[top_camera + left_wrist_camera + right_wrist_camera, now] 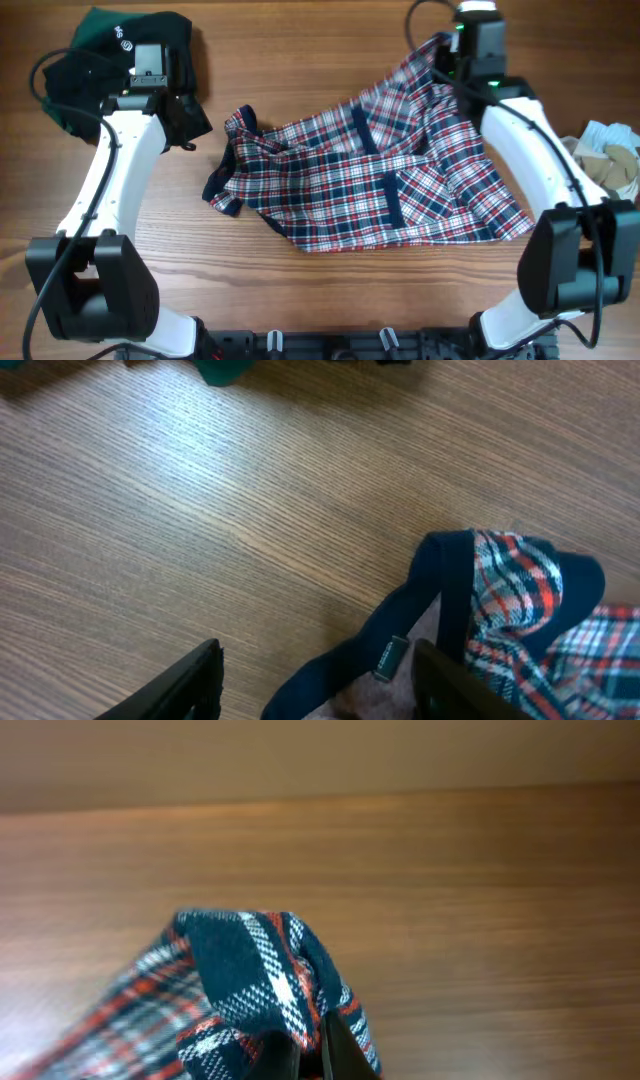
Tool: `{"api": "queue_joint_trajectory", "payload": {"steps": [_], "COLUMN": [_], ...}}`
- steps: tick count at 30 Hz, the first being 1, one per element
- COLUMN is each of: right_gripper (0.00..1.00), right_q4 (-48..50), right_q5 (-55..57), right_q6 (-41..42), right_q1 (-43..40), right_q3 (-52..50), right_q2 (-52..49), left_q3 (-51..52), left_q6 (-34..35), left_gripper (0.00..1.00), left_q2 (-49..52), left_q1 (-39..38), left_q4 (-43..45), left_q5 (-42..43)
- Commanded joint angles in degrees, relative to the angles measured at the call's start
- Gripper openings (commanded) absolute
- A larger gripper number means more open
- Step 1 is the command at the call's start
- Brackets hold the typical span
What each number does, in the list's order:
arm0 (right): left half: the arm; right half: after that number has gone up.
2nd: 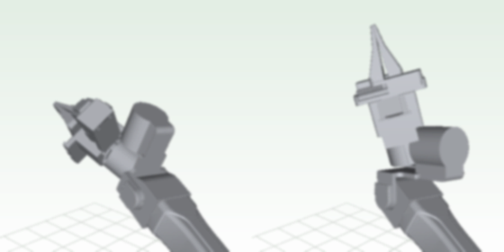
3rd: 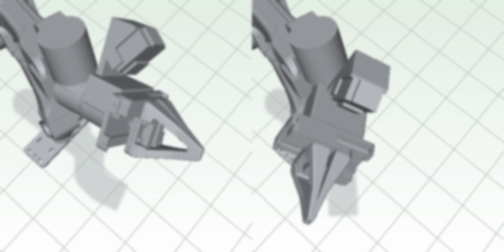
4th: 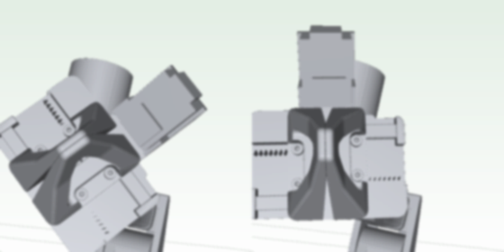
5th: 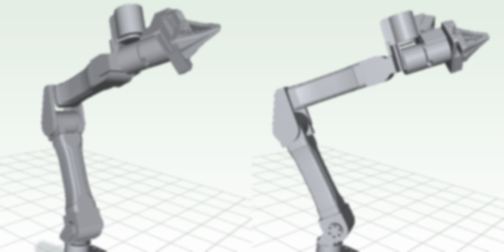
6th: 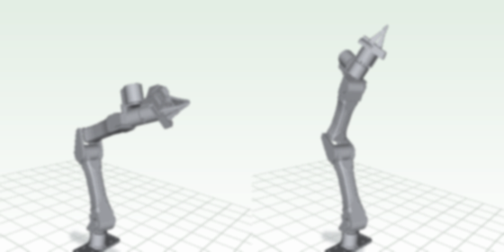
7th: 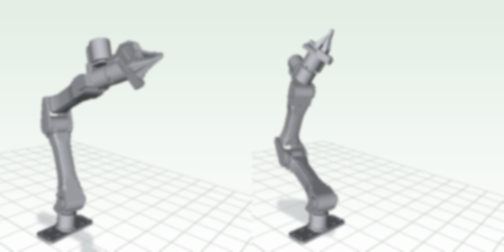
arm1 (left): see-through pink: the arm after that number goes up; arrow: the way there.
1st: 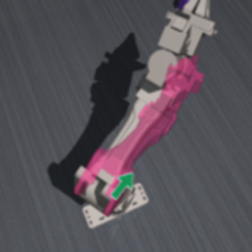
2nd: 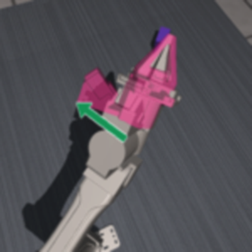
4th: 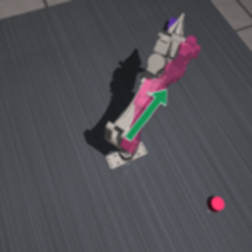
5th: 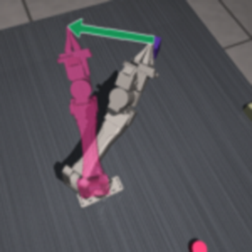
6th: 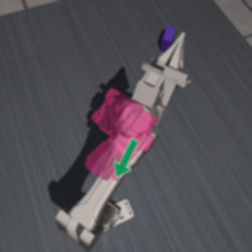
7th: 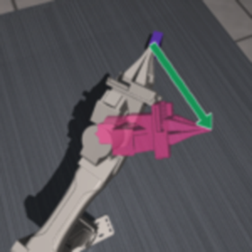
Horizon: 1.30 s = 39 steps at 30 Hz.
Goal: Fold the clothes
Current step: 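Pull the garment up-right with the right gripper to flatten it, then grasp the garment's top corners with both grippers and smooth it flat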
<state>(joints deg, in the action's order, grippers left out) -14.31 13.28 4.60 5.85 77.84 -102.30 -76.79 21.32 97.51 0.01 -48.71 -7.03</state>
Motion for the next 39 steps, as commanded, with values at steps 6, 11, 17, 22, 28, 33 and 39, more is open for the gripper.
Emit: {"api": "queue_joint_trajectory", "payload": {"steps": [6,11,17,22,28,33,39], "right_gripper": [0.07,0.04,0.04,0.04,0.38,1.00,1.00], "right_q4": [4.8,6.2,6.4,4.2,4.9,2.4,-16.9], "right_q5": [-0.5,3.2,16.1,18.6,8.4,8.3,-15.4], "right_q6": [-1.7,-3.1,-2.0,-3.2,-4.6,-6.6,-1.1], "right_q1": [-7.3,-7.4,-8.2,-11.6,-14.3,-13.2,-9.6], "right_q3": [1.3,1.3,1.3,1.4,1.4,1.9,9.2], "right_q2": [-2.6,-5.5,-6.1,-6.1,-6.1,-5.1,2.7], "left_q3": [-0.7,-0.7,-0.7,-0.7,-0.7,-0.7,-0.7], "left_q6": [0.6,0.5,0.5,-0.1,-0.1,-3.6,-9.1], "left_gripper": [0.60,0.60,0.60,0.60,0.60,0.57,0.55], "left_q2": [0.5,0.5,0.5,0.5,0.5,0.5,0.5], "left_q1": [0.1,0.1,0.1,0.1,0.1,-0.1,-6.3], "left_q4": [0.0,0.0,-0.2,-0.2,-0.2,0.4,2.2], "left_q5": [1.6,1.6,1.7,2.3,3.1,8.4,13.8]}}
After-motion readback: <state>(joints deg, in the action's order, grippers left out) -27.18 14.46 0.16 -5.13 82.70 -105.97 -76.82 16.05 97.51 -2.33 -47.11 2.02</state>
